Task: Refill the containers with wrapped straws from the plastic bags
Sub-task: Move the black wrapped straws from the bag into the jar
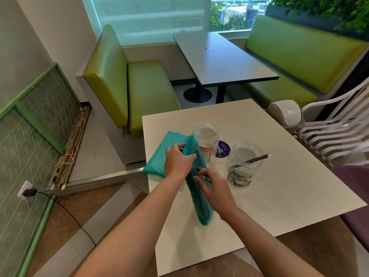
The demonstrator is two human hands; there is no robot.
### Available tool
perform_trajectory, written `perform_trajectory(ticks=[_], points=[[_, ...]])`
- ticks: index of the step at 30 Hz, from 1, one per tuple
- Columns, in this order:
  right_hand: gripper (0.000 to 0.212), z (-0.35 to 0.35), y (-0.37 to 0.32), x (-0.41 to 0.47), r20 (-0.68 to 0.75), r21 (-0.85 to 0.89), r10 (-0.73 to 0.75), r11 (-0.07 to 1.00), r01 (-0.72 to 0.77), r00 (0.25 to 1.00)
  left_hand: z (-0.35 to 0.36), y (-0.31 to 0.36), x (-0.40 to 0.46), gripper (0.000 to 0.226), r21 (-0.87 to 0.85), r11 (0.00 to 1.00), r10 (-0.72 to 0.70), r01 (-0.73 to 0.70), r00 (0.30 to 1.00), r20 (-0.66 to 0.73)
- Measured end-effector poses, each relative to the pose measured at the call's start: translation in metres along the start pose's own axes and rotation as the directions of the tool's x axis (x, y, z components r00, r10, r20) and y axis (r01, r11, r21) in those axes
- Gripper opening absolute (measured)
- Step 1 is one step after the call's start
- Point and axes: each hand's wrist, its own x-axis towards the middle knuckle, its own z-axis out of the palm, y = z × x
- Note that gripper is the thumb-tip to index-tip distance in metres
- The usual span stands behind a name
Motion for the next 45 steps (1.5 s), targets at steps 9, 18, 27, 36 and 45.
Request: perform_trajectory(ticks=[9,18,27,36,45], points=[[0.039,0.017,-0.005,-0.002,-0.178,0.158,0.115,0.984,-0.086,0.977,0.004,0.006,0.001,0.054,-0.186,0.979,-0.062,0.085,0.990,0.126],[0.018,-0.034,-0.004,0.028,-0.334,0.415,0.371,0.883,-0.218,0.867,0.004,-0.015,-0.003,0.081,-0.260,0.966,0.053,0.007,0.974,0.222],[0.019,-0.059,0.001,0.037,-0.081,0.556,0.433,0.767,-0.320,0.898,-0.001,-0.030,0.004,0.091,-0.067,0.997,0.071,-0.029,0.622,0.780],[0.033,-0.059,0.019,0.036,0.042,0.641,0.375,0.701,-0.313,0.926,0.001,-0.036,-0.003,0.059,-0.070,0.990,-0.019,0.122,0.613,0.790],[0.046,-0.066,0.004,0.043,0.137,0.583,0.261,0.759,-0.291,0.956,-0.003,-0.031,-0.004,0.041,-0.021,0.995,-0.055,0.099,0.696,0.716]])
